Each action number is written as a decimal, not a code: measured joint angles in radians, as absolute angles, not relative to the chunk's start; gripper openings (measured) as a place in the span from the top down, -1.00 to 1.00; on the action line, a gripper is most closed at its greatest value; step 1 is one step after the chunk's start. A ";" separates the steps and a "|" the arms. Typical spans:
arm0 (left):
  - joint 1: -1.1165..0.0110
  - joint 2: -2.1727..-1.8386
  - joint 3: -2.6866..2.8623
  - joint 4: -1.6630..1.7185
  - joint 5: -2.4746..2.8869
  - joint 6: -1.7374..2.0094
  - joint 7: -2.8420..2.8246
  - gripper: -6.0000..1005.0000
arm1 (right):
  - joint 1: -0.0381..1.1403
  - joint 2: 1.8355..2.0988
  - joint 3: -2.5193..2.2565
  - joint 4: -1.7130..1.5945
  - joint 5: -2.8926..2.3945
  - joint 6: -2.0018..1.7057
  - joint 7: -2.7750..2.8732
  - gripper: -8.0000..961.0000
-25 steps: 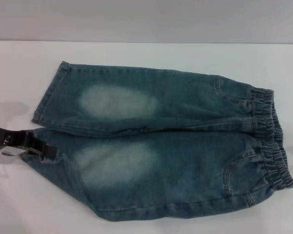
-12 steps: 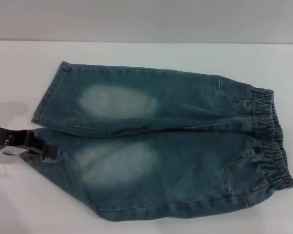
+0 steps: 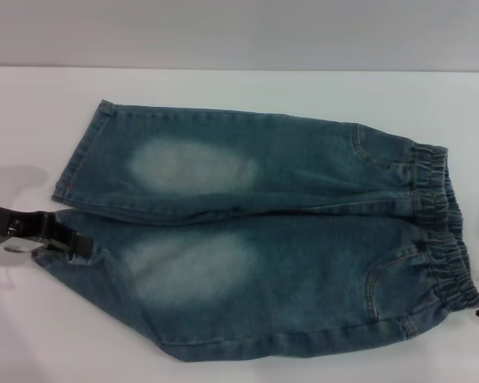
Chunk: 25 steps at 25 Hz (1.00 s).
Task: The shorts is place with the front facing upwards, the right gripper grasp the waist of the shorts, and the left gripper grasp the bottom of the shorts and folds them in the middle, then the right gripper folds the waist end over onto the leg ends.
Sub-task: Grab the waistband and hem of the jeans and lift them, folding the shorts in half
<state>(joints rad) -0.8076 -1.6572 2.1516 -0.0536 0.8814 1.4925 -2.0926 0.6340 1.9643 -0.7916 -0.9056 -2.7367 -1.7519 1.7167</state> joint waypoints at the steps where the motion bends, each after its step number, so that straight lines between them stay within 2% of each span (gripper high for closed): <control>1: -0.808 -1.658 2.153 -0.054 0.883 1.492 -2.093 0.85 | 0.636 1.964 -0.795 -0.900 -2.737 -1.753 1.717 -0.35; 25: -0.812 -1.668 2.169 -0.051 0.890 1.457 -2.088 0.83 | 0.685 1.963 -0.788 -0.837 -2.671 -1.791 1.669 -0.34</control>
